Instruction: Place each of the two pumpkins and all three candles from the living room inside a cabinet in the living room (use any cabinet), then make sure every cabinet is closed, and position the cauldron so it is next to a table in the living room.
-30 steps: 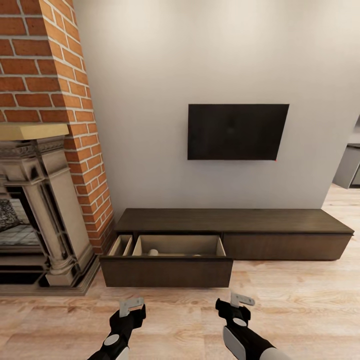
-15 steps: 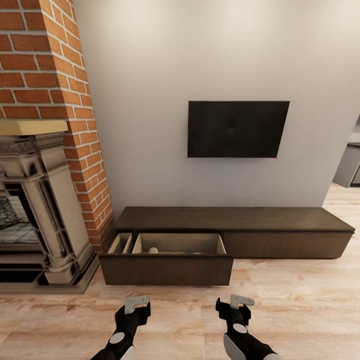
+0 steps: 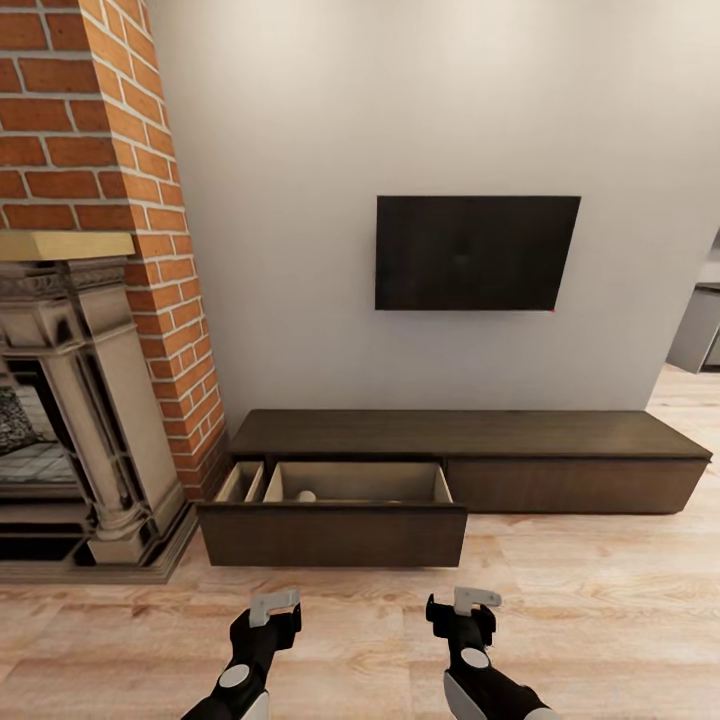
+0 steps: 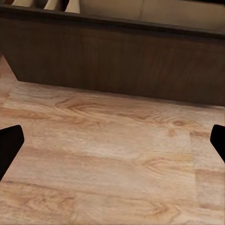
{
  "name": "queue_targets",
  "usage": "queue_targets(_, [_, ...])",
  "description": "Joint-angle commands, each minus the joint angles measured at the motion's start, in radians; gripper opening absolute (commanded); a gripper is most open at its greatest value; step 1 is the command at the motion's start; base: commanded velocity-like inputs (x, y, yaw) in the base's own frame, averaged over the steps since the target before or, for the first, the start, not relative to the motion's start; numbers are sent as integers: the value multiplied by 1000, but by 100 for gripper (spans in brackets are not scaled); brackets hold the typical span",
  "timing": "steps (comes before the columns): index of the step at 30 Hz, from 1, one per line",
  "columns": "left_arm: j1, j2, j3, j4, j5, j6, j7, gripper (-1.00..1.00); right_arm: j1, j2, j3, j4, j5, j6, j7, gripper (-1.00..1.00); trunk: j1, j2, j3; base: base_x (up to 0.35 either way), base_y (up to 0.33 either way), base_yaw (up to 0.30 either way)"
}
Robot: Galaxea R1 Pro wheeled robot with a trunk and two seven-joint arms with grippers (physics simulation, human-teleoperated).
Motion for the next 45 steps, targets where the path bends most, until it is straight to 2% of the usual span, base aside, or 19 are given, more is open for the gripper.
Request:
queue_targets(1, [-1,1,-8,0,10,-6,7,100,-1,3,22,1,2,-15,-4,100,4,-8,-4,0,0,0])
queue_targets(5, [-3,0,-7,-1,9,-6,7,100,-1,7,50,0,21,-57,-1,100,19,-36,-17,0,0,0])
queue_targets(10, [-8,-1,-8,2,12,-5,11,100,-1,8,115,-9,31,-68,40,100,38,-71,-32,0,0,0])
queue_targets(13, [-10,-1,-8,5,11,-5,11,100,-1,8,131,-14,28,-70,51,100,50,-92,-42,0,0,0])
queue_targets(34, [-11,1,-7,1,10,-3,11,100,-1,8,130,-25,20,-76,56,100,130,-239,-108,0,0,0])
queue_targets(45, [-45,1,-5,5,10,-3,11,100,-1,9,127,-26,17,-78,54,100,173,-316,-142,0,0,0])
